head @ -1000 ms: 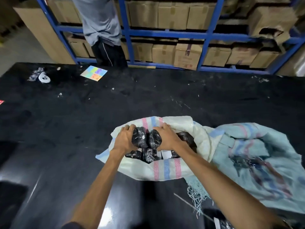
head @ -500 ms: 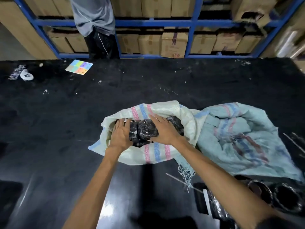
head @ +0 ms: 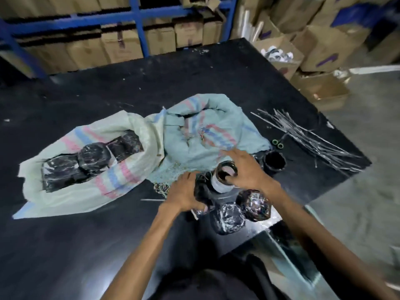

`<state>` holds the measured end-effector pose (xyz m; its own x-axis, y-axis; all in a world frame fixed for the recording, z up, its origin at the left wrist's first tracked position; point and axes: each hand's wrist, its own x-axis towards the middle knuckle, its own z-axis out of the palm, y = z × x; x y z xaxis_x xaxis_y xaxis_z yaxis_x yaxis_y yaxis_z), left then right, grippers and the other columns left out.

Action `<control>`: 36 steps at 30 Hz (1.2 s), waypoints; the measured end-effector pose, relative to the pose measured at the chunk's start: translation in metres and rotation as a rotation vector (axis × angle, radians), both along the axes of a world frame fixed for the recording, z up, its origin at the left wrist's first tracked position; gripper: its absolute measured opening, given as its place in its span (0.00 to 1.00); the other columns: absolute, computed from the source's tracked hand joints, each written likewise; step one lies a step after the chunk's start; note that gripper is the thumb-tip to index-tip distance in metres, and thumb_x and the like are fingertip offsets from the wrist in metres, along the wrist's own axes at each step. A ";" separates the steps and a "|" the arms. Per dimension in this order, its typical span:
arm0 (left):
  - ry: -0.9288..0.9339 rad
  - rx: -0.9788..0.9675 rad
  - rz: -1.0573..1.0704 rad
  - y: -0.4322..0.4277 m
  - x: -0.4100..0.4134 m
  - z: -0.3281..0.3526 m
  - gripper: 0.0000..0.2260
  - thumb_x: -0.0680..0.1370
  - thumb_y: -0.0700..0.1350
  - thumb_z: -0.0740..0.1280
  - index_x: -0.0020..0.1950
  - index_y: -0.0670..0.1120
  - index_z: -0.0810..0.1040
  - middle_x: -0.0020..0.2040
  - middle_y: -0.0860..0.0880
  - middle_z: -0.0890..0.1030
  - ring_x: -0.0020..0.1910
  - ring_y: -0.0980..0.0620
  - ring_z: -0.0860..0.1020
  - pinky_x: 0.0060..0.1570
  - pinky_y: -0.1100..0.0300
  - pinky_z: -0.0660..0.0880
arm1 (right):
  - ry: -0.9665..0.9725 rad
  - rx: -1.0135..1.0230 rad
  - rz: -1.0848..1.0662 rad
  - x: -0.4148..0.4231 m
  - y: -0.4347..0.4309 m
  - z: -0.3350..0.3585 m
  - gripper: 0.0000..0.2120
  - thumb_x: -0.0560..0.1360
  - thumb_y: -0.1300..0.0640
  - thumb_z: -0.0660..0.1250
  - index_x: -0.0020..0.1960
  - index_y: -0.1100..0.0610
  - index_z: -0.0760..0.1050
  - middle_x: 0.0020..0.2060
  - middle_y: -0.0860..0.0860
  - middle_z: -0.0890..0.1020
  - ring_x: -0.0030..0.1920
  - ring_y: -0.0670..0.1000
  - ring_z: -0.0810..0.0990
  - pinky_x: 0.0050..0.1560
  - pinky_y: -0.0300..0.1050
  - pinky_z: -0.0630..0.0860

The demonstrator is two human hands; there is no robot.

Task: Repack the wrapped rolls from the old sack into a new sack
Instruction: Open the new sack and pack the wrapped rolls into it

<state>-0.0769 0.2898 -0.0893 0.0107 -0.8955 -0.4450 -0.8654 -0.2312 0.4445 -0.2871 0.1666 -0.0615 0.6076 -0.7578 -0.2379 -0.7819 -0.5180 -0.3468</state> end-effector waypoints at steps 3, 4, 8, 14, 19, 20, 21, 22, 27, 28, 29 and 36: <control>-0.157 0.127 -0.048 0.002 -0.038 -0.022 0.63 0.61 0.59 0.82 0.82 0.44 0.43 0.81 0.40 0.50 0.80 0.41 0.51 0.77 0.43 0.53 | 0.143 0.009 0.097 -0.036 0.003 -0.016 0.54 0.63 0.38 0.76 0.81 0.47 0.52 0.76 0.52 0.63 0.75 0.58 0.61 0.75 0.61 0.57; -0.178 0.143 -0.035 0.002 -0.046 -0.029 0.64 0.61 0.58 0.82 0.82 0.44 0.42 0.81 0.40 0.49 0.80 0.41 0.50 0.77 0.43 0.53 | 0.192 -0.028 0.113 -0.040 0.005 -0.021 0.56 0.63 0.36 0.76 0.81 0.47 0.50 0.76 0.51 0.62 0.77 0.57 0.59 0.76 0.64 0.50; -0.162 0.157 0.065 0.003 -0.057 -0.046 0.62 0.62 0.57 0.82 0.81 0.45 0.43 0.80 0.41 0.51 0.79 0.40 0.52 0.75 0.41 0.60 | 0.289 -0.206 0.172 -0.037 0.002 -0.038 0.58 0.57 0.32 0.78 0.80 0.50 0.57 0.72 0.53 0.71 0.76 0.60 0.61 0.71 0.69 0.32; 0.140 0.242 0.432 0.008 -0.049 -0.059 0.38 0.73 0.73 0.61 0.78 0.67 0.49 0.76 0.36 0.52 0.76 0.33 0.59 0.74 0.42 0.61 | 0.209 -0.198 0.150 -0.025 -0.011 -0.053 0.53 0.60 0.38 0.78 0.77 0.48 0.56 0.60 0.50 0.81 0.73 0.56 0.66 0.74 0.67 0.38; 0.286 0.199 0.790 0.014 -0.060 -0.071 0.33 0.73 0.65 0.69 0.73 0.65 0.56 0.61 0.36 0.77 0.60 0.35 0.77 0.65 0.46 0.74 | 0.075 -0.174 0.149 -0.034 -0.013 -0.062 0.50 0.58 0.38 0.77 0.75 0.46 0.61 0.60 0.48 0.81 0.73 0.54 0.66 0.73 0.63 0.43; 0.318 0.188 0.838 0.014 -0.062 -0.071 0.34 0.72 0.63 0.72 0.72 0.63 0.57 0.57 0.39 0.80 0.58 0.38 0.79 0.62 0.47 0.75 | 0.044 -0.160 0.134 -0.034 -0.013 -0.060 0.49 0.57 0.36 0.75 0.74 0.45 0.62 0.59 0.48 0.82 0.72 0.54 0.67 0.73 0.61 0.42; 0.343 0.167 0.877 0.016 -0.063 -0.067 0.36 0.71 0.61 0.74 0.72 0.60 0.58 0.57 0.41 0.81 0.58 0.40 0.79 0.62 0.50 0.75 | 0.013 -0.134 0.113 -0.033 -0.012 -0.056 0.48 0.57 0.35 0.73 0.74 0.45 0.62 0.60 0.47 0.81 0.72 0.54 0.67 0.73 0.60 0.41; 0.364 0.118 0.918 0.017 -0.062 -0.063 0.39 0.70 0.58 0.77 0.73 0.56 0.58 0.60 0.43 0.80 0.59 0.44 0.79 0.64 0.52 0.74 | -0.024 -0.095 0.088 -0.029 -0.011 -0.051 0.48 0.57 0.34 0.72 0.73 0.44 0.61 0.62 0.46 0.80 0.71 0.53 0.67 0.72 0.58 0.41; 0.495 -0.150 1.158 0.026 -0.019 -0.018 0.47 0.64 0.56 0.82 0.73 0.49 0.57 0.65 0.49 0.75 0.64 0.50 0.74 0.67 0.56 0.70 | -0.614 0.435 -0.073 0.024 -0.024 -0.013 0.50 0.58 0.48 0.82 0.70 0.40 0.55 0.70 0.46 0.70 0.70 0.49 0.70 0.72 0.54 0.64; 0.509 -0.198 1.197 0.027 -0.007 -0.004 0.47 0.64 0.57 0.82 0.73 0.48 0.58 0.65 0.50 0.74 0.64 0.51 0.73 0.67 0.57 0.69 | -0.705 0.540 -0.092 0.040 -0.027 -0.004 0.48 0.59 0.49 0.82 0.69 0.38 0.56 0.70 0.47 0.70 0.70 0.51 0.71 0.70 0.54 0.69; 0.509 -0.241 1.238 0.029 0.006 0.009 0.46 0.64 0.58 0.81 0.72 0.47 0.60 0.64 0.50 0.74 0.63 0.52 0.73 0.65 0.57 0.69 | -0.772 0.638 -0.125 0.056 -0.028 0.006 0.45 0.60 0.48 0.81 0.68 0.35 0.58 0.70 0.49 0.71 0.69 0.52 0.72 0.68 0.55 0.71; 0.471 -0.415 1.453 0.064 0.092 0.065 0.37 0.69 0.59 0.78 0.72 0.52 0.64 0.61 0.50 0.72 0.57 0.50 0.73 0.54 0.56 0.70 | -0.703 1.029 -0.312 0.195 0.006 0.036 0.35 0.68 0.34 0.72 0.71 0.45 0.70 0.69 0.46 0.73 0.65 0.48 0.72 0.63 0.49 0.69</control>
